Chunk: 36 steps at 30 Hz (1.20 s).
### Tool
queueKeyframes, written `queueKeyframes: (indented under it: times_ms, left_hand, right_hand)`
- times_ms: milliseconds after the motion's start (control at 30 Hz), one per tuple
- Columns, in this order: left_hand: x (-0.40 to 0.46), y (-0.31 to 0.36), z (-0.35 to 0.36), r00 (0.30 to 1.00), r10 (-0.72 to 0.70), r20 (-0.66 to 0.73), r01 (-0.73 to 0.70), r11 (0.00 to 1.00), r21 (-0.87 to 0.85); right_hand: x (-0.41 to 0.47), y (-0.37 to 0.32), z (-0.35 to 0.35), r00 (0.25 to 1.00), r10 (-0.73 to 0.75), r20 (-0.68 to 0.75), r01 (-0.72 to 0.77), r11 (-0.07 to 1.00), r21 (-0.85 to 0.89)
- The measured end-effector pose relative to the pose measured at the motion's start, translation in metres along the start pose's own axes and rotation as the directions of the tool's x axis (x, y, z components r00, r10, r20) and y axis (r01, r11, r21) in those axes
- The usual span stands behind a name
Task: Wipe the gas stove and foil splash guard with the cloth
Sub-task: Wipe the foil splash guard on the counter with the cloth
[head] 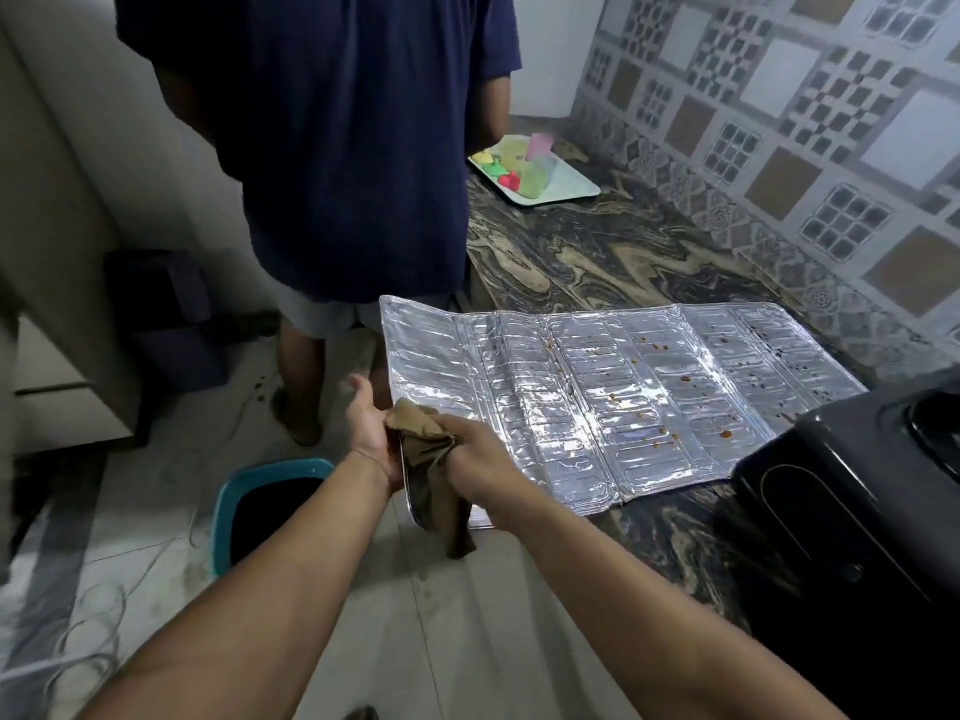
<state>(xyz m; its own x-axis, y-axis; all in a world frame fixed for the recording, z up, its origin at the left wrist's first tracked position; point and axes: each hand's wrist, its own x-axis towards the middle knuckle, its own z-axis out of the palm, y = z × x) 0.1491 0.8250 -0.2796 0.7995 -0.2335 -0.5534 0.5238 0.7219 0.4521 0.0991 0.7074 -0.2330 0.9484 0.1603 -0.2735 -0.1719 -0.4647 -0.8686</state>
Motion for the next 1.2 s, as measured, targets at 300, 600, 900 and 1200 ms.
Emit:
queueKeyframes:
  times_ms: [300, 600, 900, 1200]
  left_hand:
    - [0.001, 0.023, 0.006, 0.992, 0.035, 0.125, -0.049, 0.993, 0.111]
    - [0.021, 0.026, 0.002, 0.997, -0.044, 0.065, 0.035, 0.991, 0.131]
    - [0.036, 0.027, -0.003, 0.993, -0.059, 0.098, 0.054, 0.997, 0.054]
    - [0.048, 0.042, -0.017, 0.991, -0.085, 0.105, 0.079, 0.995, 0.067]
  right_hand:
    - [0.050, 0.017, -0.114, 0.869, 0.100, -0.484, -0.223, 0.953, -0.204]
    - [0.097, 0.052, -0.098, 0.889, 0.124, -0.441, -0.335, 0.833, -0.441]
    - [0.099, 0.027, -0.022, 0.943, 0.077, -0.324, -0.140, 0.975, -0.174]
    - [0.094, 0.009, -0.057, 0.899, 0.061, -0.434, -0.119, 0.987, -0.108]
